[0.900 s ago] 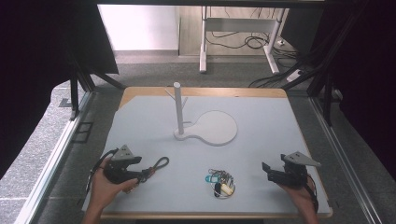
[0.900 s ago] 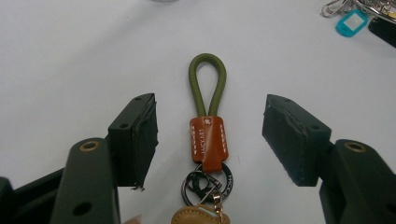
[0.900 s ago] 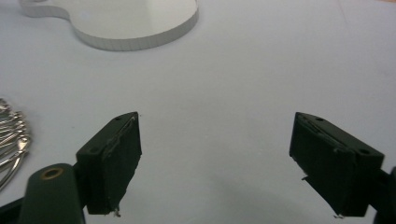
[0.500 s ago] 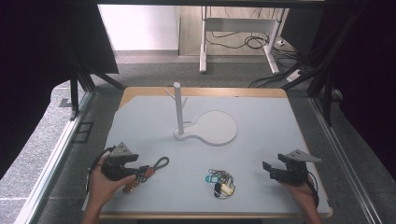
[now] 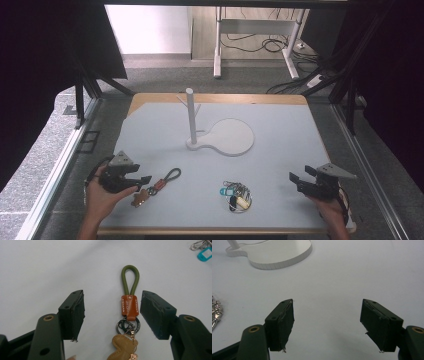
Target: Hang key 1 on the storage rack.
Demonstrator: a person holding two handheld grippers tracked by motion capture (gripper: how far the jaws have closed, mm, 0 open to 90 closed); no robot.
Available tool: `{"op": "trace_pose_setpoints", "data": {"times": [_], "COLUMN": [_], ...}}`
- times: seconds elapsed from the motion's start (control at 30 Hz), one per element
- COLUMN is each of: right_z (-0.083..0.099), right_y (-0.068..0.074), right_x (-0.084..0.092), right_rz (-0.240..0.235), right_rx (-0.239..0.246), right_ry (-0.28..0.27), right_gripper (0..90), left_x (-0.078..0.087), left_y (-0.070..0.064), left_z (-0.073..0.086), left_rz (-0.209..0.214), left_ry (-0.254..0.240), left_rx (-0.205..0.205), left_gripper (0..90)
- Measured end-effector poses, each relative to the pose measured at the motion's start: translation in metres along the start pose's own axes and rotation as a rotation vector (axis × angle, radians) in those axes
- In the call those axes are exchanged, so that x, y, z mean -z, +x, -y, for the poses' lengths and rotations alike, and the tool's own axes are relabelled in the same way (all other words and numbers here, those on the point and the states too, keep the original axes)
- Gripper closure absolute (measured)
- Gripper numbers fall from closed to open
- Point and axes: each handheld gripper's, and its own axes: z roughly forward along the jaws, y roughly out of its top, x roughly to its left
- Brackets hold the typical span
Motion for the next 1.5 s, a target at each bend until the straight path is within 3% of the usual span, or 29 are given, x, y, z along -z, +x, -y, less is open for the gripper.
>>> {"op": "trace_pose_setpoints", "data": {"times": [0.23,0.43,0.53,0.63,0.77,1.2,1.5], "right_z": [0.002,0.005,0.006,0.007,0.008,0.010,0.012], "right_y": [0.004,0.003,0.002,0.002,0.002,0.003,0.005], "right_x": [-0.002,-0.001,0.000,-0.001,-0.001,-0.004,-0.007], "right_rz": [0.012,0.024,0.030,0.032,0.036,0.054,0.068], "right_rx": [0.019,0.021,0.012,0.016,0.017,0.020,0.024], "right_ry": [0.016,0.024,0.029,0.034,0.042,0.072,0.094], "right_gripper": [27.5,27.8,28.1,28.1,28.1,28.4,28.9], "left_x": [0.007,0.001,-0.008,-0.020,-0.032,-0.052,-0.068], "left_y": [0.002,-0.003,-0.009,-0.019,-0.025,-0.020,-0.028], "left_z": [0.005,0.000,-0.006,-0.015,-0.027,-0.045,-0.052], "left_rz": [-0.003,0.020,0.045,0.085,0.098,0.119,0.070], "left_ry": [0.005,0.034,0.072,0.142,0.228,0.423,0.521], "left_rx": [-0.004,-0.031,-0.067,-0.120,-0.149,-0.115,-0.134], "left_gripper": [36.7,36.7,36.7,38.0,39.7,45.4,49.5]}}
